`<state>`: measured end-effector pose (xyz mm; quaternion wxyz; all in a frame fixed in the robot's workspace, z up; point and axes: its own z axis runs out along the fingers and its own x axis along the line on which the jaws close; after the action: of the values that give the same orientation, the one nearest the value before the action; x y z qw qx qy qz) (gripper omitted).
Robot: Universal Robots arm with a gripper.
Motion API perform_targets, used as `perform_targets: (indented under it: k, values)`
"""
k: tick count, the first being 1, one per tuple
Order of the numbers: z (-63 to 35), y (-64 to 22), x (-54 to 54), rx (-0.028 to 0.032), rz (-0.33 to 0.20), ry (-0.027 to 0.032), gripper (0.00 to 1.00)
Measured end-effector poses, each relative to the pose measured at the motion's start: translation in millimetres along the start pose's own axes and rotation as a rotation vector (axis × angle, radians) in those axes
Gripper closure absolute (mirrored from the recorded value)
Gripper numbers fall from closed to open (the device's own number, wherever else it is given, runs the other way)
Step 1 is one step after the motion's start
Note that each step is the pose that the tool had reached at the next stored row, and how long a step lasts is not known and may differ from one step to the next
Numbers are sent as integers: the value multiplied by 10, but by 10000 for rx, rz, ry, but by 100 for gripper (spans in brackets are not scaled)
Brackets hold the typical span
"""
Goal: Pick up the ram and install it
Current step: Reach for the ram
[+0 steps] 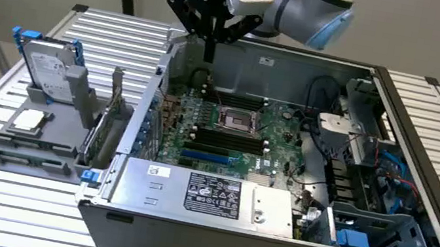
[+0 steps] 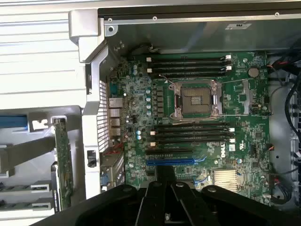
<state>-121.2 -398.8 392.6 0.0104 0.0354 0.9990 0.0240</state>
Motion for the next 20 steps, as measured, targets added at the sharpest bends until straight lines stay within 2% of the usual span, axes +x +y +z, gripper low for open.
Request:
perform_targets:
  k: [14, 16, 20]
  values:
    - [-1, -2, 9, 2, 1, 1, 89]
    - [-3, -11, 53, 2, 0, 1, 89]
    - [-6, -43, 216, 0, 0, 0, 89]
